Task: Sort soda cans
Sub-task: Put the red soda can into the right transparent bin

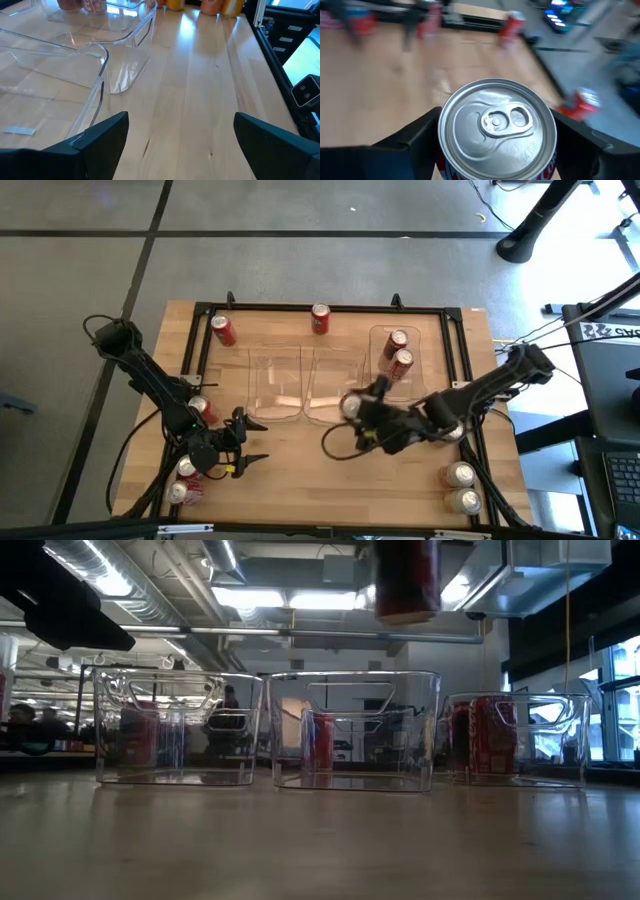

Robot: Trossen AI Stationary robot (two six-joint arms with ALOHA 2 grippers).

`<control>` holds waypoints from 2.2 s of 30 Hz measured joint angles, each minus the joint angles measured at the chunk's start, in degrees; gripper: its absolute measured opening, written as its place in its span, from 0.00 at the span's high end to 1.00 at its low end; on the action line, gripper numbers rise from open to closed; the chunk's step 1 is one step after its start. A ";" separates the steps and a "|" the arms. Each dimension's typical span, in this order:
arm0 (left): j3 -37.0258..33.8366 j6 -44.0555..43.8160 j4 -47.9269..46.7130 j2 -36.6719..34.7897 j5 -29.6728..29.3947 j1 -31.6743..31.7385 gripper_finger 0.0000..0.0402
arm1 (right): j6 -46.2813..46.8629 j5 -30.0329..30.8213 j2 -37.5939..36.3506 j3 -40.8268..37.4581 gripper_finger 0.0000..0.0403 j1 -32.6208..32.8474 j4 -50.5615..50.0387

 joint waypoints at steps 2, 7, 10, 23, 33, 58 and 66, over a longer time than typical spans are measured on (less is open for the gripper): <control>0.00 -0.05 -0.29 0.00 0.01 -0.02 0.13 | 2.23 4.57 -1.95 -0.61 0.27 0.00 -2.93; 0.00 -0.30 -0.93 0.00 0.00 0.00 0.13 | 10.55 12.47 -6.34 -4.57 0.27 -1.31 -10.26; 0.00 -0.36 -0.96 0.00 0.00 -0.02 0.13 | 15.39 13.40 -9.46 -8.22 0.27 -3.87 -12.37; 0.00 -0.42 -1.08 0.00 0.00 0.00 0.13 | 15.00 5.34 -16.33 -24.89 0.27 -20.13 1.98; 0.00 -0.22 -1.23 0.00 0.00 -0.02 0.13 | 8.55 1.43 -15.76 -31.41 0.27 -28.88 15.38; 0.00 1.86 -1.05 0.00 -0.07 -0.02 0.13 | 4.43 1.50 -15.45 -42.54 0.27 -34.65 31.59; 0.00 2.17 -0.95 0.00 -0.15 0.00 0.13 | 4.21 -0.23 -11.47 -43.30 0.27 -36.11 33.30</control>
